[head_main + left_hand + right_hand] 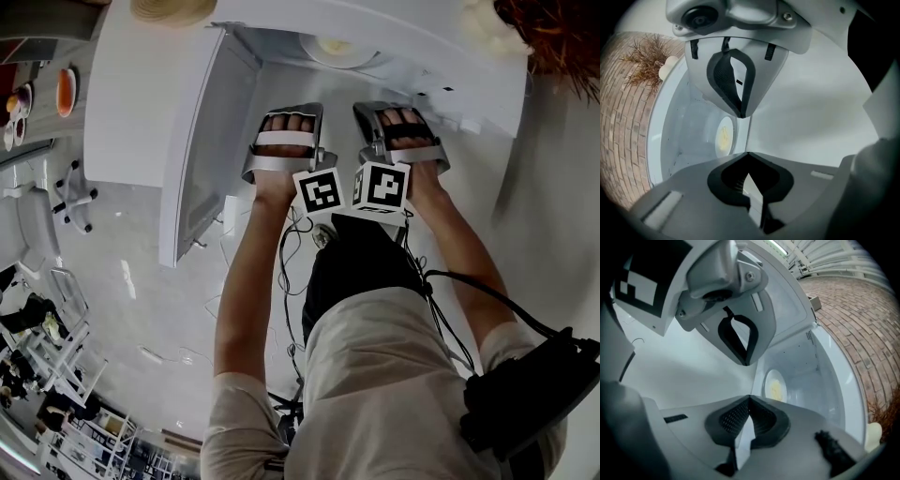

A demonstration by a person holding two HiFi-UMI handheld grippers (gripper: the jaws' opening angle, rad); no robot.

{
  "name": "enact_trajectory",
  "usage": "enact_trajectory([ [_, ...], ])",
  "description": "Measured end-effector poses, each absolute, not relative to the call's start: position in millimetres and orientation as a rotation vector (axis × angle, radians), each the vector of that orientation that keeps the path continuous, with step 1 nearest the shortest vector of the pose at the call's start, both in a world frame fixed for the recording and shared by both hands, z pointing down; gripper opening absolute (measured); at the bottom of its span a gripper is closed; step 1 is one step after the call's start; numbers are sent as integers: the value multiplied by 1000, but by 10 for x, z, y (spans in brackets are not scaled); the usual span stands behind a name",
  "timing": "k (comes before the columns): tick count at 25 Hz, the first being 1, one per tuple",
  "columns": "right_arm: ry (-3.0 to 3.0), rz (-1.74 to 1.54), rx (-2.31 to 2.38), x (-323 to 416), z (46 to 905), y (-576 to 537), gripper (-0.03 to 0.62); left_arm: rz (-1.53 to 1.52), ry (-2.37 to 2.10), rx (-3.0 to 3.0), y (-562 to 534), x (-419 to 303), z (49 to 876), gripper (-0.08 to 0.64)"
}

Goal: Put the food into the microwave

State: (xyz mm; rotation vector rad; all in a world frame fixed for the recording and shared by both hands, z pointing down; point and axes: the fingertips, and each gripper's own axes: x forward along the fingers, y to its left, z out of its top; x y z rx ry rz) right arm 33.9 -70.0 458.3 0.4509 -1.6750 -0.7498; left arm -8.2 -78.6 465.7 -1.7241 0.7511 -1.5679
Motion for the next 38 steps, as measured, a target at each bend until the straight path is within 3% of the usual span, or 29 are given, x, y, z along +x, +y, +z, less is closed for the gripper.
enact_trajectory([
  [38,-1641,-953,567,457,3585,584,8,-1423,762,-1658,467,285,3678,6],
])
